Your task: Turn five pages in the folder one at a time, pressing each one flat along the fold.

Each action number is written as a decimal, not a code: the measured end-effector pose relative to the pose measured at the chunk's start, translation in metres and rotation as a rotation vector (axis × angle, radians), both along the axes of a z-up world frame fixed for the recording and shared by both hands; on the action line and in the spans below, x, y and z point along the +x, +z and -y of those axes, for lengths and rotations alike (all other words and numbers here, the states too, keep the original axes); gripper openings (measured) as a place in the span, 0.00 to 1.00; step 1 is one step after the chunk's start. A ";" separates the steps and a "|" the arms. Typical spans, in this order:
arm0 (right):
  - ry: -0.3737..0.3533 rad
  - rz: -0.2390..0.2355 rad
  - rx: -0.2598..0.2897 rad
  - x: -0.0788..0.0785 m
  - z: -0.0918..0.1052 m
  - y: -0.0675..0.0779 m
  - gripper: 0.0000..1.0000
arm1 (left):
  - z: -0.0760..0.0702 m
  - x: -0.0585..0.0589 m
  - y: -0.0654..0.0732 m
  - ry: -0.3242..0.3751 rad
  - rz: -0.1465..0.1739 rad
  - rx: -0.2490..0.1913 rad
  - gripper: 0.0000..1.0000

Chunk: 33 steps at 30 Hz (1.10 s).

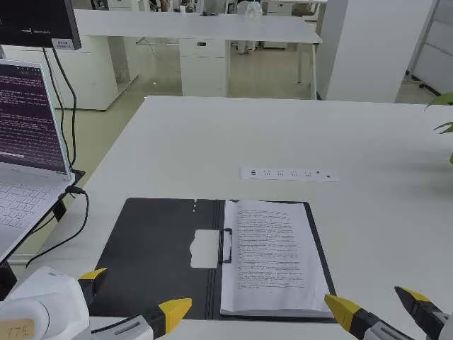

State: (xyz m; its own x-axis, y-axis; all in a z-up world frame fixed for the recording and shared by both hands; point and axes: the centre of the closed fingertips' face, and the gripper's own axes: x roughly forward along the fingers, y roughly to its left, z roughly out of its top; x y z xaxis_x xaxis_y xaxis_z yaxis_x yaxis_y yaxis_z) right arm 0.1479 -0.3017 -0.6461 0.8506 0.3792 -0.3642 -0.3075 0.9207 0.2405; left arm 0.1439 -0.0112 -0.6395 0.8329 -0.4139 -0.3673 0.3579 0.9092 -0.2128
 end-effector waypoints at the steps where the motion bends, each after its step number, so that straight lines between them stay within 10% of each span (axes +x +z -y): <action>1: 0.002 0.002 0.000 0.000 0.000 0.000 0.77 | 0.000 0.000 0.000 0.002 -0.002 -0.002 0.91; 33: -0.013 0.012 -0.006 -0.004 0.005 0.003 0.77 | 0.010 0.000 -0.008 -0.046 -0.020 0.010 0.89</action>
